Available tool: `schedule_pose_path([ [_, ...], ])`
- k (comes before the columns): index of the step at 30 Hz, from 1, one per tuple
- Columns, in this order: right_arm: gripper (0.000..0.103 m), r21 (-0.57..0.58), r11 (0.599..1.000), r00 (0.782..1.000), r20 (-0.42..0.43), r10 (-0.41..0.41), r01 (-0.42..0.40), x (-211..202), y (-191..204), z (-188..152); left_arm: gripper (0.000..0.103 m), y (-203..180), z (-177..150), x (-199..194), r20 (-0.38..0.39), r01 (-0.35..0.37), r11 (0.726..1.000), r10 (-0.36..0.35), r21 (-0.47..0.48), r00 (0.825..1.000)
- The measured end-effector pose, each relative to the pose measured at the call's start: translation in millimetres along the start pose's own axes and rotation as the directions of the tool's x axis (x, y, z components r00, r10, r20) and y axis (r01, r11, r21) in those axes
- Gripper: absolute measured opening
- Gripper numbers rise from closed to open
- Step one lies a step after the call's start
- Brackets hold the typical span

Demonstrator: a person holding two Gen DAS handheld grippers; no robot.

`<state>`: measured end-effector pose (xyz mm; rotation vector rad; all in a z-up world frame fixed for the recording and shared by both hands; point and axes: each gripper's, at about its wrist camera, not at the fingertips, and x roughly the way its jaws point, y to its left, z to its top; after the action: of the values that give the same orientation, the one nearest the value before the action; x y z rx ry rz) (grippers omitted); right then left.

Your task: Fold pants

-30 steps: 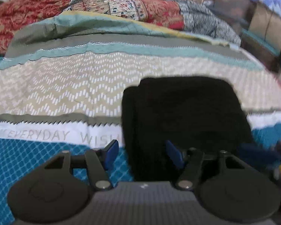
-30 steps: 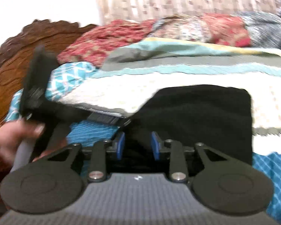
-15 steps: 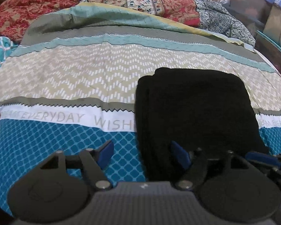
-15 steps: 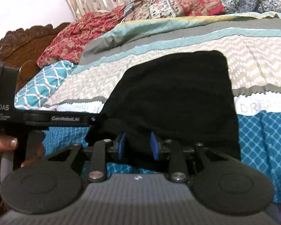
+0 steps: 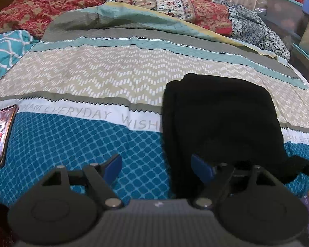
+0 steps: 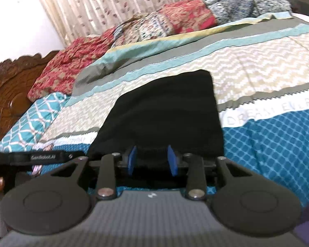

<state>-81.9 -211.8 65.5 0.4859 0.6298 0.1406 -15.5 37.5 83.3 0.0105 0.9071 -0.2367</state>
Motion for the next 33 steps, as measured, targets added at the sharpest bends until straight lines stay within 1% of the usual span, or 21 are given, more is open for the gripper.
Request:
schedule_pose_path([
  [3, 0.038, 0.019, 1.000, 0.999, 0.026, -0.021, 0.021, -5, -8, 1, 0.077, 0, -3, -2, -0.005, -0.007, 1.000, 0.007, 0.000, 1.000],
  [5, 0.038, 0.036, 0.999, 0.999, 0.036, -0.036, 0.035, -9, -15, 2, 0.083, -1, -5, -2, -0.004, -0.019, 1.000, 0.019, 0.001, 1.000],
  [10, 0.041, 0.089, 0.994, 0.996, 0.050, -0.071, 0.067, -14, -31, 0, 0.084, 2, -10, -1, -0.015, -0.033, 0.999, 0.033, -0.004, 0.999],
  [15, 0.042, 0.127, 0.988, 0.995, 0.042, -0.095, 0.089, -21, -48, -2, 0.085, 5, -15, 2, -0.033, -0.042, 0.999, 0.042, -0.006, 0.999],
  [19, 0.043, 0.159, 0.982, 0.993, 0.035, -0.111, 0.104, -23, -61, -4, 0.093, 6, -16, 4, -0.037, -0.047, 0.999, 0.046, -0.010, 0.998],
  [22, 0.044, 0.182, 0.977, 0.993, 0.027, -0.116, 0.110, -22, -70, -4, 0.095, 7, -16, 7, -0.040, -0.047, 0.999, 0.047, -0.013, 0.998],
  [27, 0.045, 0.203, 0.971, 0.991, 0.001, -0.132, 0.129, -18, -80, -8, 0.102, 13, -16, 11, -0.046, -0.048, 0.998, 0.046, -0.041, 0.998],
  [31, 0.046, 0.228, 0.958, 0.984, -0.020, -0.176, 0.176, -15, -92, -13, 0.103, 21, -20, 15, -0.054, -0.026, 0.996, 0.022, -0.080, 0.998],
  [33, 0.046, 0.232, 0.954, 0.981, -0.027, -0.190, 0.191, -15, -97, -14, 0.103, 25, -24, 18, -0.061, -0.040, 0.995, 0.035, -0.086, 0.998],
])
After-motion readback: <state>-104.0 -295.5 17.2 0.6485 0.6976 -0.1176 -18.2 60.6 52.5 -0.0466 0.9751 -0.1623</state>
